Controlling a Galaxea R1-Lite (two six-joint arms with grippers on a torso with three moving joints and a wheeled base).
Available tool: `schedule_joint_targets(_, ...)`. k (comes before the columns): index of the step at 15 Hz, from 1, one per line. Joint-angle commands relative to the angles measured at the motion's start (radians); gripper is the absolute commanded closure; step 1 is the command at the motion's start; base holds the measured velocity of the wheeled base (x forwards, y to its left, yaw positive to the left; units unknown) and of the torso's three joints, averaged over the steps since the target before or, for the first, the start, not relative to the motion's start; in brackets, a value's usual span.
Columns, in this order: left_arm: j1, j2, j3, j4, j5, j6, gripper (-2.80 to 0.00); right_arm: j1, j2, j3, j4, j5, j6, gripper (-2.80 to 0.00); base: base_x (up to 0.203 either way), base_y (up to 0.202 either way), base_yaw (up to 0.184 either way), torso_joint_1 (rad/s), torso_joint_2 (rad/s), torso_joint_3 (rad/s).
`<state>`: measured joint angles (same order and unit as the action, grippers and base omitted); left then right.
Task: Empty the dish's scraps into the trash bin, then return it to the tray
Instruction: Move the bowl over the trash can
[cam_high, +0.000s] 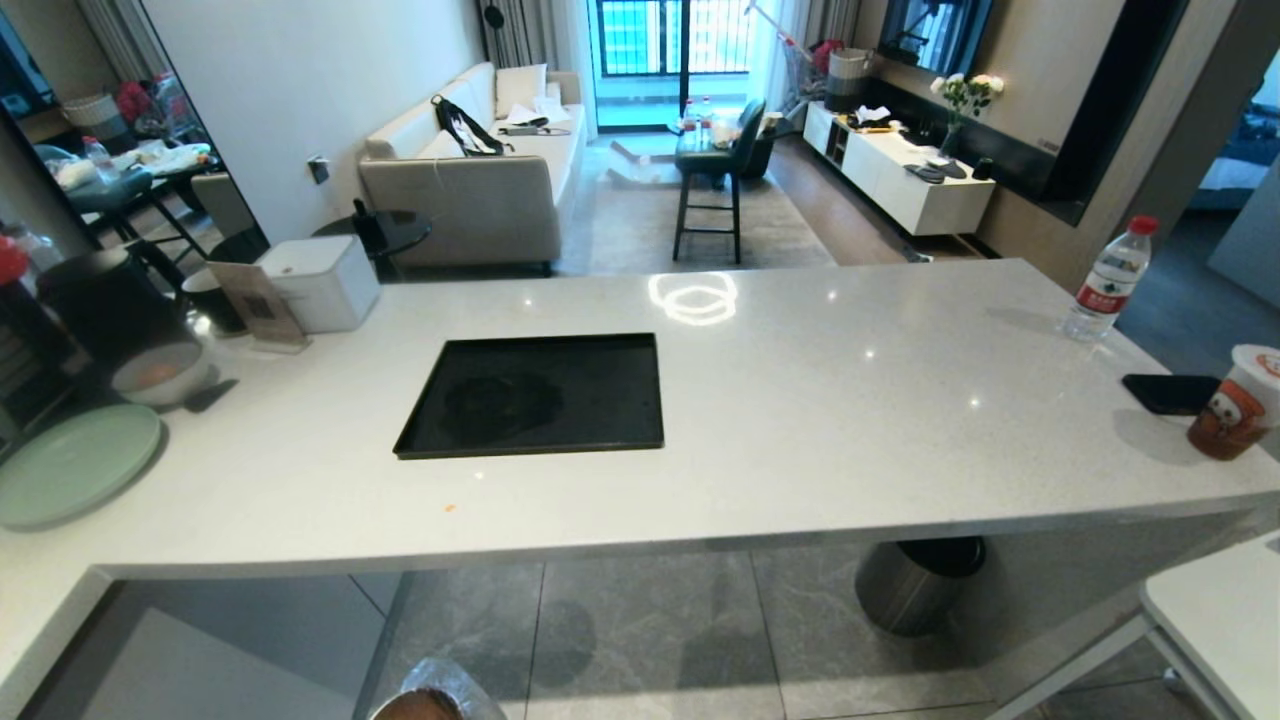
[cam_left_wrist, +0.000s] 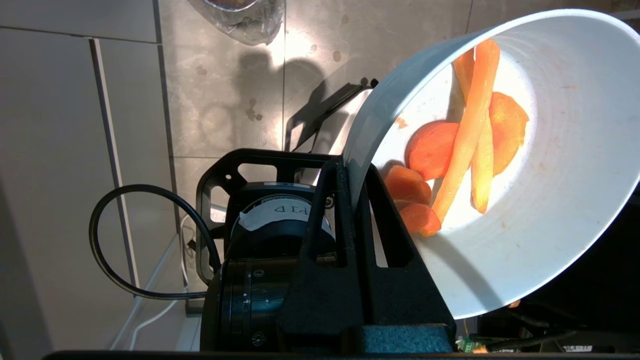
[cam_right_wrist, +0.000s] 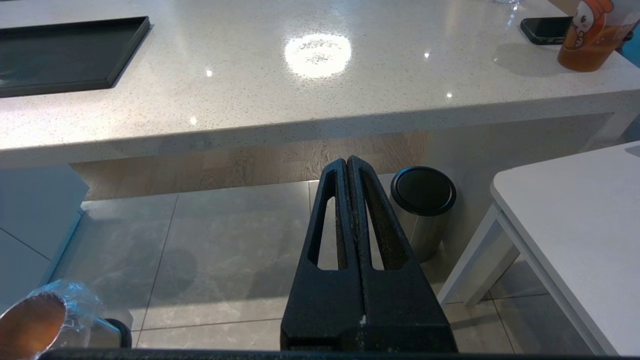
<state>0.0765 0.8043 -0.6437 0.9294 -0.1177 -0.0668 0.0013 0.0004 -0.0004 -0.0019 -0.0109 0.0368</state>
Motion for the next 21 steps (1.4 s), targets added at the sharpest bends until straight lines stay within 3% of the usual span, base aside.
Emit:
schedule_joint_targets(1,-0.013,0.004,0.001,0.005,0.0,-0.003,0.0,0.0,0.0,-0.001,-0.001,0.0,0.0,0.0,0.0,0.0,0.0,0.0,0.0,0.0)
schedule_joint_targets(21,-0.018,-0.039,0.016,0.039,0.006,-0.001,0.0,0.0,0.001,0.0,-0.001,0.0,0.005,0.0,0.0,0.0,0.0,-0.018,0.04,0.025)
